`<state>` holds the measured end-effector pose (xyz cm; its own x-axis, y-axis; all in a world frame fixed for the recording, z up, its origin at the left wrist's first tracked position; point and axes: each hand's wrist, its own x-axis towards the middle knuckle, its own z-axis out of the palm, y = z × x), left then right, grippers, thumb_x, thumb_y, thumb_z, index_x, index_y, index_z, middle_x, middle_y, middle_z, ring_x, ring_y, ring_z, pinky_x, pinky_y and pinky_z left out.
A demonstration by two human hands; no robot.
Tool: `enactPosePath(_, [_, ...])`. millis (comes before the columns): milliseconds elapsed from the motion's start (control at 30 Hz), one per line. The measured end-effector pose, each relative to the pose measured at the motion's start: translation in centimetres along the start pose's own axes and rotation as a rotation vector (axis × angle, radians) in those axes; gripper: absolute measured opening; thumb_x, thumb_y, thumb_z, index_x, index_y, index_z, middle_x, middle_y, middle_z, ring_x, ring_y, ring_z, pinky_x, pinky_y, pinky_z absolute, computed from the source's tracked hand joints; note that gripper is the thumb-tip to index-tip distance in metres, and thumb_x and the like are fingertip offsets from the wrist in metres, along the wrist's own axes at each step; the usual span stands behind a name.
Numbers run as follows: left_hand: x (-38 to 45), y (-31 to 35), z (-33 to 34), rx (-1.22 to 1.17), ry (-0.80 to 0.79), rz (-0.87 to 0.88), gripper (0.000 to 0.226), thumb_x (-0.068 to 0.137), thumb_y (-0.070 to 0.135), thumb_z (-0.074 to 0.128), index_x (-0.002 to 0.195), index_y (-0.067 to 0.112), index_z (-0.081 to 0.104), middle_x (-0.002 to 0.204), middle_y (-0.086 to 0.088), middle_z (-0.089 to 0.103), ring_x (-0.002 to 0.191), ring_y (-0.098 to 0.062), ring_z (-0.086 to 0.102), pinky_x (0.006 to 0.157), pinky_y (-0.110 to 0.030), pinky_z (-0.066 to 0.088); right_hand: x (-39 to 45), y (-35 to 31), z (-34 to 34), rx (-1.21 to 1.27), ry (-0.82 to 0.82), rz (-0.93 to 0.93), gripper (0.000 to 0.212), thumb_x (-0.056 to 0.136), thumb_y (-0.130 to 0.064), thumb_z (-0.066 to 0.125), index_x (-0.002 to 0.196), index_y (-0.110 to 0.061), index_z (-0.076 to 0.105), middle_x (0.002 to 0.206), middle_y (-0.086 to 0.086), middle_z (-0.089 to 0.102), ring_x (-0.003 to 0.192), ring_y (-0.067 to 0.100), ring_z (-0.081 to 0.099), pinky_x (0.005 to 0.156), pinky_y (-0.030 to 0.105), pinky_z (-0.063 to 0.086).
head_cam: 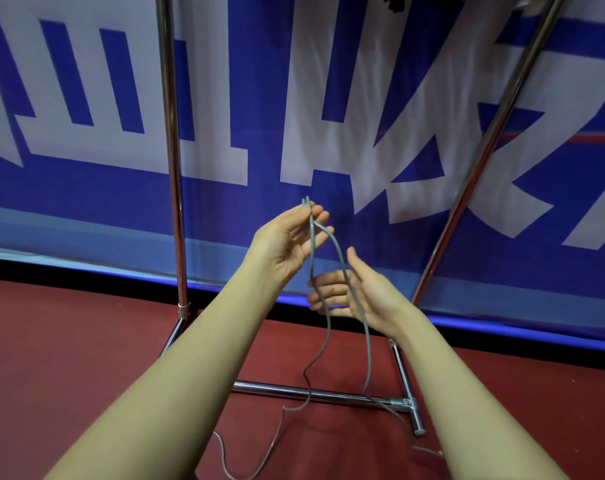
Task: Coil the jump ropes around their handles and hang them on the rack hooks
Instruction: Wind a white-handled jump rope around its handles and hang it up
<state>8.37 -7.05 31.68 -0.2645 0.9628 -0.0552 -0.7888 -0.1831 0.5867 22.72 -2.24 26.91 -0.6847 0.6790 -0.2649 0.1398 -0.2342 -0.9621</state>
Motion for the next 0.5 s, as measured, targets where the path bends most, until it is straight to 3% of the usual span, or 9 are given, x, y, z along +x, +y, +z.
enactPosePath(133, [0.9, 0.8, -0.7, -0.138, 0.103, 0.082, 0.010, 0.095, 0.002, 0.054, 0.089, -0.001, 0.061, 0.078, -0.011, 0.067, 0.067, -0.017, 0.069, 0.055, -0.032, 0.059, 0.1, 0.6, 0.1, 0.060, -0.088, 0.039, 0.073, 0.096, -0.059, 0.023, 0.091, 0.000, 0.067, 0.066, 0.008, 0.059, 0.061, 0.023, 0.060, 0.078, 0.040, 0.049])
enactPosePath(200, [1.4, 1.2, -1.2, -0.166, 0.139, 0.115, 0.011, 0.097, 0.003, 0.052, 0.089, 0.000, 0.059, 0.084, -0.011, 0.065, 0.074, -0.017, 0.067, 0.057, -0.031, 0.058, 0.1, 0.7, 0.2, 0.090, -0.088, 0.075, 0.067, 0.096, -0.057, 0.030, 0.084, -0.002, 0.066, 0.060, 0.004, 0.052, 0.051, 0.017, 0.051, 0.065, 0.034, 0.049])
enactPosePath(267, [1.6, 1.3, -1.8, -0.153, 0.148, 0.106, 0.013, 0.098, 0.007, 0.051, 0.089, 0.000, 0.058, 0.088, -0.011, 0.064, 0.079, -0.019, 0.066, 0.063, -0.033, 0.057, 0.0, 0.5, 0.3, 0.196, -0.096, 0.090, 0.058, 0.091, -0.056, 0.038, 0.074, -0.006, 0.062, 0.052, -0.002, 0.039, 0.040, 0.009, 0.035, 0.047, 0.023, 0.038])
enactPosePath(367, [1.5, 1.0, -2.5, -0.045, 0.085, -0.021, 0.028, 0.102, 0.026, 0.047, 0.093, 0.002, 0.059, 0.091, -0.013, 0.067, 0.083, -0.023, 0.067, 0.069, -0.037, 0.058, -0.2, -0.5, 0.4, 0.378, -0.110, -0.014, 0.049, 0.086, -0.054, 0.045, 0.062, -0.012, 0.053, 0.046, -0.007, 0.027, 0.034, 0.004, 0.021, 0.035, 0.016, 0.018])
enactPosePath(500, [1.4, -0.5, -2.9, 0.281, -0.005, -0.304, 0.055, 0.103, 0.045, 0.030, 0.100, -0.002, 0.060, 0.085, -0.020, 0.071, 0.083, -0.030, 0.067, 0.073, -0.041, 0.055, -0.9, -2.5, 0.5, 0.677, -0.039, -0.254, 0.046, 0.086, -0.045, 0.047, 0.051, -0.015, 0.046, 0.043, -0.007, 0.023, 0.037, 0.006, 0.010, 0.033, 0.017, 0.013])
